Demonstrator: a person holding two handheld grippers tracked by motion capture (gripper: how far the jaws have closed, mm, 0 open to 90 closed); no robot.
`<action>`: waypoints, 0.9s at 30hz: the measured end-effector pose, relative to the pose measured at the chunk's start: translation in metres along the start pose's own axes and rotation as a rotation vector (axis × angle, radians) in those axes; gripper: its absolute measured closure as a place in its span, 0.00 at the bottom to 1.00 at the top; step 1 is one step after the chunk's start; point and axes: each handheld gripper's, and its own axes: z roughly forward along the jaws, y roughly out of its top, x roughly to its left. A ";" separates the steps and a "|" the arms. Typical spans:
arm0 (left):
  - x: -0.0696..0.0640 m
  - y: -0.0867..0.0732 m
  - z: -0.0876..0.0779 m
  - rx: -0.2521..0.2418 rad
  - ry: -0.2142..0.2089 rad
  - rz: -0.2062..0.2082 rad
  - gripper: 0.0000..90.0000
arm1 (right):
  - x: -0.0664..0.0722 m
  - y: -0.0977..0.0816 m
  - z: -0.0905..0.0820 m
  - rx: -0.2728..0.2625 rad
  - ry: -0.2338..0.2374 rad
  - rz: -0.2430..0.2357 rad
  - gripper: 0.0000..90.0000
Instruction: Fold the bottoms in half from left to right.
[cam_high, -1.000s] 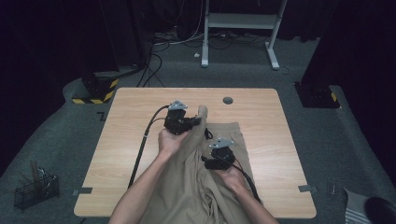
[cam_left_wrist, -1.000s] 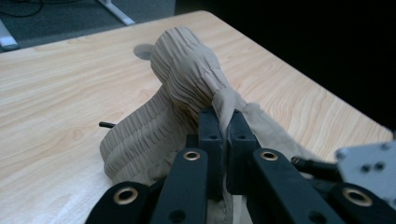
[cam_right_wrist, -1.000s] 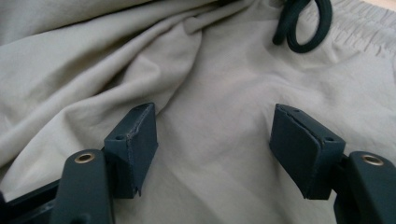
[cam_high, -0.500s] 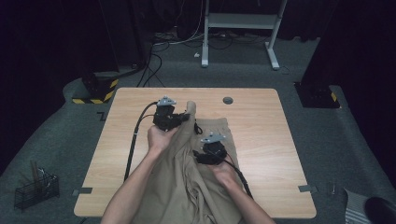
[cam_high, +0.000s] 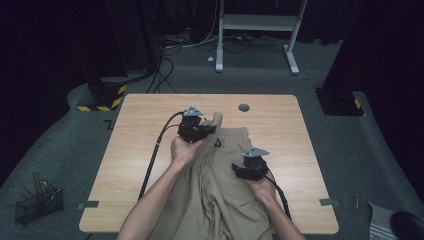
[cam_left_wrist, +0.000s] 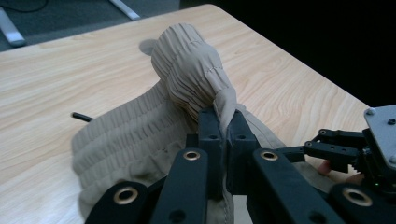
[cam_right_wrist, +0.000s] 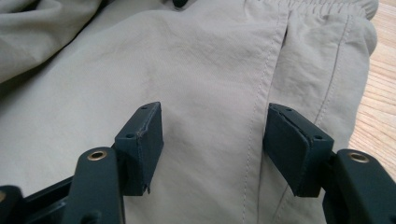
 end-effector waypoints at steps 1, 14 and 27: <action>-0.002 0.000 0.005 0.006 -0.005 0.005 0.97 | 0.000 0.000 0.000 0.000 0.001 -0.001 0.42; -0.020 -0.005 0.053 0.040 -0.045 -0.007 0.97 | 0.000 0.000 0.000 0.002 0.001 -0.001 0.42; -0.028 -0.021 0.082 0.081 -0.057 -0.016 0.87 | 0.000 0.001 0.001 0.001 -0.002 0.000 0.42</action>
